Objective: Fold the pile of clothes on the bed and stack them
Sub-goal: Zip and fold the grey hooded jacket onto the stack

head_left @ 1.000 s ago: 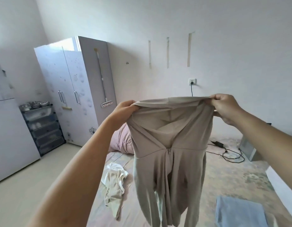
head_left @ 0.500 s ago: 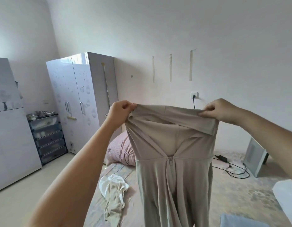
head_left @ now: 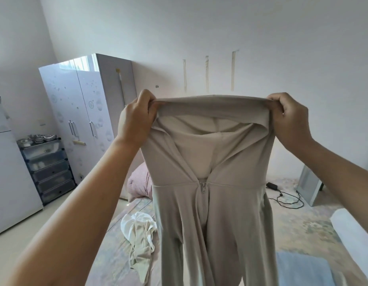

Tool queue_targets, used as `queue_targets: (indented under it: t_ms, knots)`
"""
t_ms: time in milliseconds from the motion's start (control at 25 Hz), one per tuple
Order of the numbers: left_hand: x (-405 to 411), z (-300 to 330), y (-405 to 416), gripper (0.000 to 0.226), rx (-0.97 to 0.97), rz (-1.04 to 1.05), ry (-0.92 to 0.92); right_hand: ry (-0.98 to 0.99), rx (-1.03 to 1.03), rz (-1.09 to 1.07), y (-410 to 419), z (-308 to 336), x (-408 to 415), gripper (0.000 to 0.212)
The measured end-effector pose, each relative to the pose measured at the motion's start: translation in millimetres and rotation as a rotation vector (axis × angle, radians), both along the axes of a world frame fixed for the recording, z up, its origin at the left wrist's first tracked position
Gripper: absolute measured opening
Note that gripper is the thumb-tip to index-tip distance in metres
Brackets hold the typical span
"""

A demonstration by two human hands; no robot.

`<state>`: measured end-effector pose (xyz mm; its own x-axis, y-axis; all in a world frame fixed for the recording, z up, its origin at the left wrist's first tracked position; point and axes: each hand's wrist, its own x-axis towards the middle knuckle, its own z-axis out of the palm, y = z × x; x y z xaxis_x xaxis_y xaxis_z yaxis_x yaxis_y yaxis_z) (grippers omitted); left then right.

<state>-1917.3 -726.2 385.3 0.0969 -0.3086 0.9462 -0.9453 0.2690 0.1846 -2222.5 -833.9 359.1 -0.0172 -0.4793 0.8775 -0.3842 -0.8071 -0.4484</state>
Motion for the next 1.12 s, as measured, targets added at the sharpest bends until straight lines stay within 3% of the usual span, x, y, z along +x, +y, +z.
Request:
queue_targets:
  t_ms: [280, 480, 640, 800, 960, 1040, 1120]
  knots:
    - [17, 0, 25, 0.019, -0.039, -0.036, -0.046, -0.110, -0.087, -0.089, 31, -14, 13, 0.023]
    - [44, -21, 24, 0.013, -0.056, -0.118, 0.024, -0.064, 0.040, -0.056, 40, -28, 32, 0.020]
    - [82, -56, -40, 0.017, 0.182, -0.159, 0.089, 0.018, 0.197, -0.096, 9, -56, 79, 0.013]
    - [106, -101, -97, 0.011, 0.351, -0.200, 0.167, 0.015, 0.310, -0.090, -27, -88, 104, 0.045]
    - [110, -109, -110, 0.017, 0.412, -0.287, 0.284, -0.015, 0.377, -0.052, -40, -104, 100, 0.035]
    - [107, -110, -97, 0.018, 0.509, -0.417, 0.314, -0.001, 0.441, 0.070, -30, -102, 94, 0.035]
    - [102, -115, -75, 0.017, 0.654, -0.564, 0.371, 0.017, 0.522, 0.231, -17, -100, 85, 0.016]
